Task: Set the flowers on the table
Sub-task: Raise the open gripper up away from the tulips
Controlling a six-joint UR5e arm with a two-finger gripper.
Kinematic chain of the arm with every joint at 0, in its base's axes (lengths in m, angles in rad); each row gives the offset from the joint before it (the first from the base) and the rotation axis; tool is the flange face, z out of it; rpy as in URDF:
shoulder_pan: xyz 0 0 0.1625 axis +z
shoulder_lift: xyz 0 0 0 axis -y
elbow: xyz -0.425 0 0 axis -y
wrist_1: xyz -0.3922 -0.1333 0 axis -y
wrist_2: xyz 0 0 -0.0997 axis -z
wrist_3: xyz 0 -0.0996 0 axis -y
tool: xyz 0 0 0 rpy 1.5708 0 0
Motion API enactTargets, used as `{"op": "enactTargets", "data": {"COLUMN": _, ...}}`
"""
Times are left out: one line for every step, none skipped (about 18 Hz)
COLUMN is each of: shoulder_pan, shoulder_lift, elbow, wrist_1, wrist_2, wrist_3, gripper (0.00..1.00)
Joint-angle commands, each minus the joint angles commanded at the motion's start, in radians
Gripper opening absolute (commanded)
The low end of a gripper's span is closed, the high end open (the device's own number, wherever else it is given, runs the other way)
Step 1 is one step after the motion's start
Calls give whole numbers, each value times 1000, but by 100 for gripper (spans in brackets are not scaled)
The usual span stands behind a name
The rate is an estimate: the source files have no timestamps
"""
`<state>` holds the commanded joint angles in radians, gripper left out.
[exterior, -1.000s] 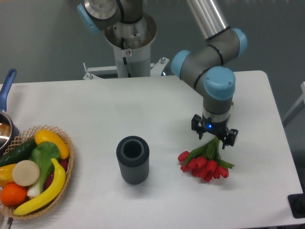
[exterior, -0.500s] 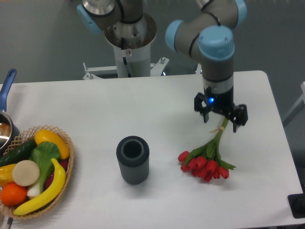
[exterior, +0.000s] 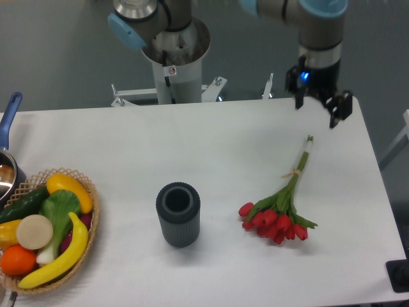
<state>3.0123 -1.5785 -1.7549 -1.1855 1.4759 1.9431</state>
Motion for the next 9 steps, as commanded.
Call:
{"op": "enactTargets", "data": {"shoulder_pan": 35, "shoulder_lift": 6, "elbow": 0, "wrist_1": -22, "wrist_2": -26, "wrist_3": 61, "gripper": 100}}
{"op": "enactTargets", "data": {"shoulder_pan": 68, "shoulder_lift": 11, "elbow": 0, "wrist_1": -35, "wrist_2": -48, "wrist_3": 124, "gripper": 100}}
{"op": "enactTargets", "data": {"shoulder_pan": 91, "shoulder_lift": 18, "elbow": 0, "wrist_1": -48, "wrist_2": -55, "wrist_3": 179, "gripper": 100}}
{"op": "enactTargets", "data": {"shoulder_pan": 111, "shoulder_lift": 22, "elbow": 2, "wrist_1": -58, "wrist_2": -57, "wrist_3": 224, "gripper": 100}}
{"op": "enactTargets", "data": {"shoulder_pan": 123, "shoulder_lift": 25, "elbow": 3, "wrist_1": -68, "wrist_2": -59, "wrist_3": 253, "gripper": 100}}
{"op": "enactTargets", "data": {"shoulder_pan": 138, "shoulder_lift": 28, "elbow": 5, "wrist_1": -78, "wrist_2": -59, "wrist_3": 275, "gripper": 100}}
{"op": "enactTargets", "data": {"shoulder_pan": 155, "shoulder_lift": 29, "elbow": 6, "wrist_1": -88, "wrist_2": -62, "wrist_3": 286, "gripper": 100}}
{"op": "enactTargets", "data": {"shoulder_pan": 161, "shoulder_lift": 29, "elbow": 6, "wrist_1": -94, "wrist_2": -74, "wrist_3": 289, "gripper": 100}}
{"op": "enactTargets", "data": {"shoulder_pan": 161, "shoulder_lift": 31, "elbow": 6, "wrist_1": -94, "wrist_2": -81, "wrist_3": 289, "gripper": 100}}
